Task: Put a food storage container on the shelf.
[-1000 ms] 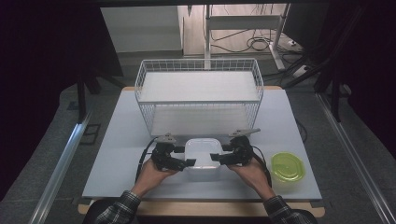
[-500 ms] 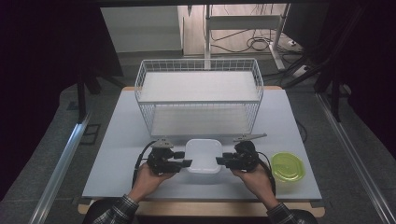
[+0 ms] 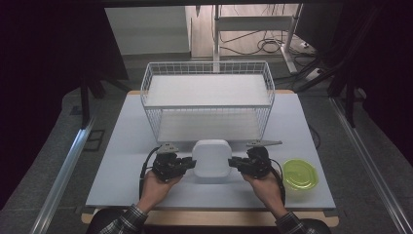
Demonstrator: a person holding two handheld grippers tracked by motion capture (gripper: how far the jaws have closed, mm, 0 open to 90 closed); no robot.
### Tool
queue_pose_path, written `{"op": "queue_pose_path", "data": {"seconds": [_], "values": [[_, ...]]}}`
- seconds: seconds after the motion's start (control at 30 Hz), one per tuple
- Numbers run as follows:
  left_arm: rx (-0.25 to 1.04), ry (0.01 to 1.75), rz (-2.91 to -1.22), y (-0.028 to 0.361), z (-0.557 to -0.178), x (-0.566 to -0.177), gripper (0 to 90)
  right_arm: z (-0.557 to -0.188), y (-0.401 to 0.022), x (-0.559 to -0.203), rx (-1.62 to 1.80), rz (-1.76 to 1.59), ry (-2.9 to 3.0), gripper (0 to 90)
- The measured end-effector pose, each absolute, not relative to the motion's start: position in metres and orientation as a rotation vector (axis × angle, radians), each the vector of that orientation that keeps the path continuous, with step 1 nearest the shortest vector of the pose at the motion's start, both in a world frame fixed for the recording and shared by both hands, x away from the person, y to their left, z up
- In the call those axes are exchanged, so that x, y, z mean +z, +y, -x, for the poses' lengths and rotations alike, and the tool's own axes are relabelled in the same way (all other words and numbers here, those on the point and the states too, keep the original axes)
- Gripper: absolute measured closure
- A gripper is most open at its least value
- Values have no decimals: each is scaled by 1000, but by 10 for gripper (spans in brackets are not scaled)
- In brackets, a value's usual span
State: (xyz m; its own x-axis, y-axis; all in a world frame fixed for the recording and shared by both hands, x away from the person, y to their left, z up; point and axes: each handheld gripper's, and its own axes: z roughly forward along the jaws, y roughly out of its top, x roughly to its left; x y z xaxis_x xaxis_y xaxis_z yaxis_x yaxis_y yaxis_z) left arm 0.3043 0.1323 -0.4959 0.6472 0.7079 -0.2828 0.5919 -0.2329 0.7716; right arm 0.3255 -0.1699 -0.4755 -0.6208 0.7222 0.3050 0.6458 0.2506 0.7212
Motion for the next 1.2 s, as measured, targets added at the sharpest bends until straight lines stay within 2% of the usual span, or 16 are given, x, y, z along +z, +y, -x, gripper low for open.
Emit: {"op": "queue_pose_path", "data": {"seconds": [0.33,0.83,1.2], "values": [[195,1026,-1885,136,-302,-487,783,-322,-165,-467,1327,-1233,2375,783],[265,977,-1862,140,-301,-451,785,-321,-163,-435,1382,-1138,2313,783],[322,933,-1845,145,-309,-409,788,-328,-160,-398,1426,-1074,2261,783]]}}
